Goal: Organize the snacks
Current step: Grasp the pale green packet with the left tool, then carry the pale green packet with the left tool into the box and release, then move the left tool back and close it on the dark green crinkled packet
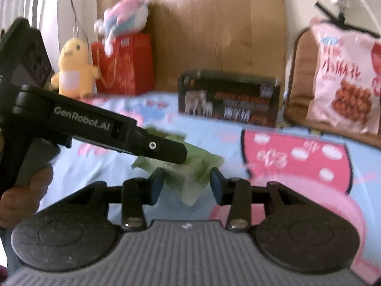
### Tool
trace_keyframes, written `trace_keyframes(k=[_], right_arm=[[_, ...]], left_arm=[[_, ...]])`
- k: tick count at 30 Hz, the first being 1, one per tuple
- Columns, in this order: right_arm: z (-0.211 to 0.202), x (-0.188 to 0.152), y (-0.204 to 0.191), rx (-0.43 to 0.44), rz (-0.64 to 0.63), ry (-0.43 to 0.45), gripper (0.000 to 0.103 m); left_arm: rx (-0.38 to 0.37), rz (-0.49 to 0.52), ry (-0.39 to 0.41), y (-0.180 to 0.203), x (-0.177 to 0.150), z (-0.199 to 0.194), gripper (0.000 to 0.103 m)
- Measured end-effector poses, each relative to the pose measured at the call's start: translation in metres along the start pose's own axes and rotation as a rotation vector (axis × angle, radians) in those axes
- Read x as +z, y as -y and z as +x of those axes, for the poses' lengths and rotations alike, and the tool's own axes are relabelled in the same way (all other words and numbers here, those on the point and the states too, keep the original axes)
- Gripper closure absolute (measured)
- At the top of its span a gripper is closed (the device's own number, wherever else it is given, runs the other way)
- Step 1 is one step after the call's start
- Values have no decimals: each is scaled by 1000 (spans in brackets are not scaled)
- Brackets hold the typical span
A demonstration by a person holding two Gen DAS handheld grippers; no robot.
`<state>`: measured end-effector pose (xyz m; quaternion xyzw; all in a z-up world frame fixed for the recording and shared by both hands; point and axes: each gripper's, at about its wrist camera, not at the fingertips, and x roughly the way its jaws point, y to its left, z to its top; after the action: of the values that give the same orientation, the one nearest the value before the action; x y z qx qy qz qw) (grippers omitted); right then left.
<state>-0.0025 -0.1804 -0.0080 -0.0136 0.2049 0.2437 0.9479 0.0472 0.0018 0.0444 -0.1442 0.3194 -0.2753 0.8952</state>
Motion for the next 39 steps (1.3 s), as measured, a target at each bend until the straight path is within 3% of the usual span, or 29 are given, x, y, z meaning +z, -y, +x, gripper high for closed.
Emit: trace_keyframes(k=[6,14,16,18,23,28,32,36,39], right_arm=[[18,44,27,-11,3,80,58],[97,105,73,25,44,92,58],[118,113,78,27,41,81,58],[135,116,77,17,23,73,57],[157,113,74,-36,14,52,50],[123,100,70,-26,47,90,46],[92,82,69,74,145,78,44],[85,55,59,166,229,-40,44],[85,39,41,177,198,-114,45]], left_arm=[[12,28,52,-5,63,20,56],[87,-33,87,-49,134,71,56],[115,-44,87,-59,141,83,55],[156,-53,75,-68,144,94,44],[166,-72,100,-79,138,85,38],[160,-102,149,-85,119,41,35],[169,-155,89,-92,86,15,35],[149,-245,12,-103,49,2,35],[142,-303,-34,-110,24,0,33]])
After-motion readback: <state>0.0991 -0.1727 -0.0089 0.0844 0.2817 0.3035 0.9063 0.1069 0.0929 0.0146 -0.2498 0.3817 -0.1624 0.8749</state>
